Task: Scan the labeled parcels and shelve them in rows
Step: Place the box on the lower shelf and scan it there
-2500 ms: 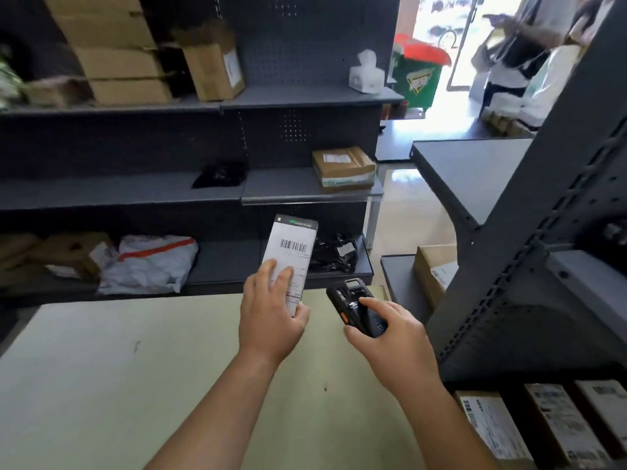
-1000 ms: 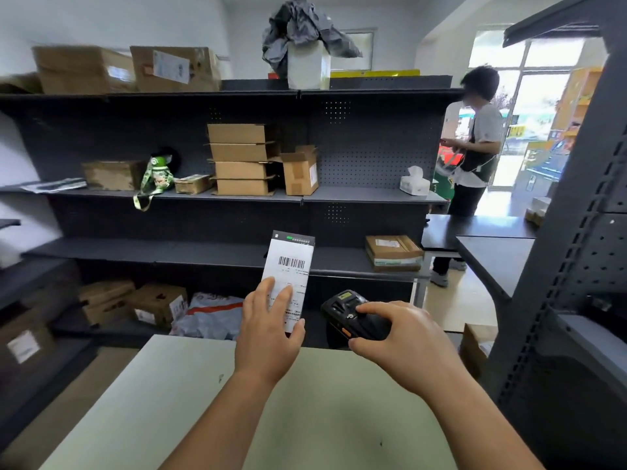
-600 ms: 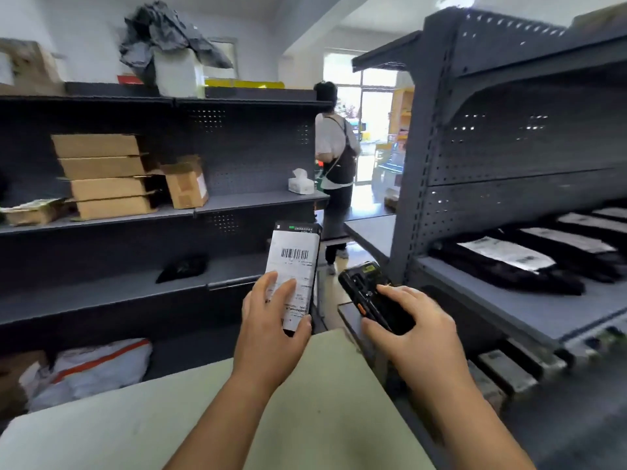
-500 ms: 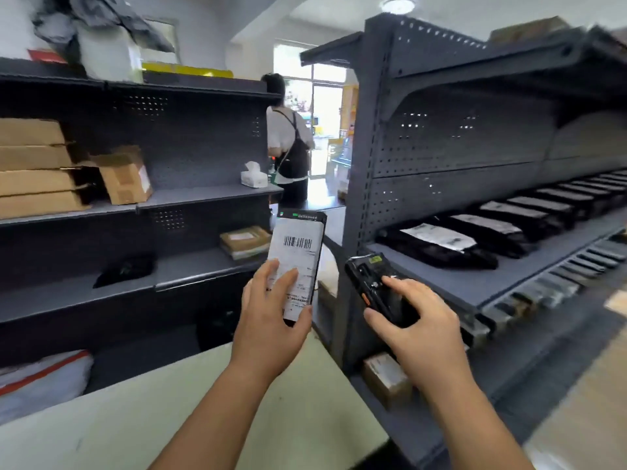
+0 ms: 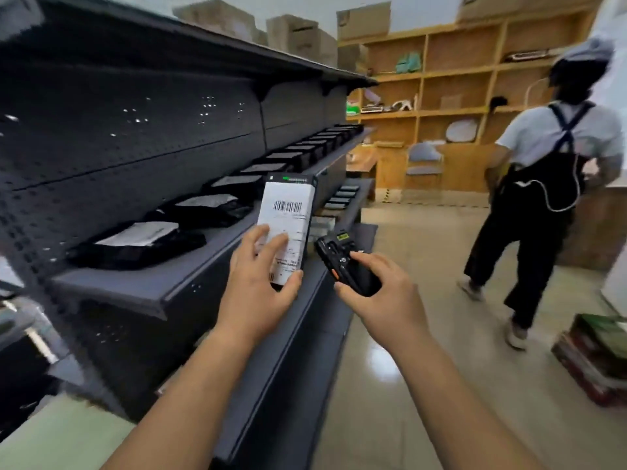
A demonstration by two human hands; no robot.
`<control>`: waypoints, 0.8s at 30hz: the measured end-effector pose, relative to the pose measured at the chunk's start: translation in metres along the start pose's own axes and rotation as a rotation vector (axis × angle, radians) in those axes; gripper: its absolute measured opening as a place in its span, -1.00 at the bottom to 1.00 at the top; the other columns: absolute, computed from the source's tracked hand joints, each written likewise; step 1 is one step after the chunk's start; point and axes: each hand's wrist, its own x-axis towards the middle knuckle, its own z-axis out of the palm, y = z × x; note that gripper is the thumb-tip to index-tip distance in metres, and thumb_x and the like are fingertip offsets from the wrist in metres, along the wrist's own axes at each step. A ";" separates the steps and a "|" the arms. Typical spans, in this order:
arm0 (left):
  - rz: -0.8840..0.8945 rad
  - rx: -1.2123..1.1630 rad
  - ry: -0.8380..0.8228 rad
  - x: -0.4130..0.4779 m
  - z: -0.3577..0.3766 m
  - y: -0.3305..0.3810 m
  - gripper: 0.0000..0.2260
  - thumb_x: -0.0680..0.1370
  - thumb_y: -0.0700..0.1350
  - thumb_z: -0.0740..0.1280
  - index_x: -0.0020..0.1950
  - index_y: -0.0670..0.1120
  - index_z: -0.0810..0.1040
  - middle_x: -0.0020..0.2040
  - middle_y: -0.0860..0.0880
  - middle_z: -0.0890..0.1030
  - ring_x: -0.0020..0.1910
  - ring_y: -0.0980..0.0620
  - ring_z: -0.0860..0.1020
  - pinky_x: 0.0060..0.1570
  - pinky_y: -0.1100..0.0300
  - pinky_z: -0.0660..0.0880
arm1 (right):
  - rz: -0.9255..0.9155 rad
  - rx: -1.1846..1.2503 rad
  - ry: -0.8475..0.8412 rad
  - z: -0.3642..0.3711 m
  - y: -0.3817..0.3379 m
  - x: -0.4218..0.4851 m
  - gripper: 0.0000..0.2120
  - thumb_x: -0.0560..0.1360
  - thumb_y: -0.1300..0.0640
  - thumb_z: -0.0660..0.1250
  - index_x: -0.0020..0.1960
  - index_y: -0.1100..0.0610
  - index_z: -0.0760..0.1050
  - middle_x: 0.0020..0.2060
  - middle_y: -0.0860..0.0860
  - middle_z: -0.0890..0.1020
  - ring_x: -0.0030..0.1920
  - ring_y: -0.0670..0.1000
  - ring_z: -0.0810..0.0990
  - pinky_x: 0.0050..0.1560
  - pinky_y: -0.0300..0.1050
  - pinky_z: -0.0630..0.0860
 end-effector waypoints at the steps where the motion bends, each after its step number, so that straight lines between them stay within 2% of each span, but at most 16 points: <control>1: 0.016 -0.020 -0.016 0.014 0.022 0.008 -0.53 0.47 -0.02 0.45 0.36 -0.04 0.47 0.46 -0.06 0.30 0.38 -0.09 0.33 0.33 0.17 0.21 | 0.018 -0.020 0.019 -0.013 0.017 0.010 -0.50 0.31 -0.13 0.50 0.23 -0.08 0.59 0.15 -0.12 0.59 0.12 -0.09 0.57 0.17 -0.14 0.50; 4: 0.030 -0.090 -0.050 0.051 0.084 0.024 -0.51 0.44 0.04 0.39 0.35 -0.04 0.48 0.45 -0.05 0.32 0.36 -0.07 0.34 0.33 0.14 0.22 | 0.077 -0.073 0.060 -0.040 0.064 0.044 -0.52 0.32 -0.09 0.53 0.23 -0.10 0.59 0.11 -0.16 0.59 0.08 -0.09 0.57 0.14 -0.13 0.51; 8: 0.013 -0.152 -0.091 0.094 0.166 0.019 -0.54 0.45 0.03 0.41 0.34 0.02 0.47 0.43 0.02 0.30 0.36 -0.06 0.36 0.27 0.13 0.28 | 0.130 -0.074 0.088 -0.046 0.129 0.092 -0.48 0.28 -0.22 0.44 0.23 -0.15 0.56 0.09 -0.25 0.57 0.10 -0.13 0.57 0.12 -0.05 0.56; 12: -0.006 -0.200 -0.134 0.147 0.253 -0.003 -0.53 0.44 0.03 0.39 0.34 0.01 0.47 0.44 0.01 0.30 0.38 -0.08 0.35 0.26 0.14 0.27 | 0.152 -0.104 0.102 -0.037 0.195 0.157 -0.52 0.33 -0.09 0.52 0.23 -0.10 0.58 0.07 -0.24 0.57 0.08 -0.14 0.57 0.11 -0.03 0.56; 17: -0.013 -0.245 -0.165 0.247 0.365 -0.021 -0.51 0.47 -0.07 0.46 0.38 -0.01 0.45 0.47 0.01 0.27 0.40 -0.06 0.30 0.26 0.17 0.26 | 0.193 -0.182 0.121 -0.035 0.273 0.267 -0.52 0.35 -0.08 0.52 0.25 -0.11 0.56 0.07 -0.26 0.56 0.09 -0.16 0.53 0.14 -0.14 0.52; 20: -0.001 -0.278 -0.209 0.312 0.430 -0.017 -0.51 0.49 -0.05 0.43 0.41 0.03 0.42 0.48 0.07 0.23 0.42 0.00 0.25 0.25 0.15 0.30 | 0.236 -0.224 0.149 -0.048 0.318 0.331 -0.51 0.35 -0.08 0.51 0.27 -0.13 0.55 0.07 -0.28 0.54 0.09 -0.19 0.51 0.12 -0.24 0.47; 24: 0.047 -0.280 -0.257 0.381 0.527 -0.011 -0.51 0.49 -0.04 0.44 0.40 0.03 0.43 0.46 0.06 0.24 0.42 0.00 0.25 0.21 0.20 0.27 | 0.308 -0.246 0.198 -0.065 0.395 0.405 -0.51 0.35 -0.08 0.52 0.26 -0.11 0.56 0.07 -0.28 0.54 0.07 -0.20 0.52 0.10 -0.24 0.48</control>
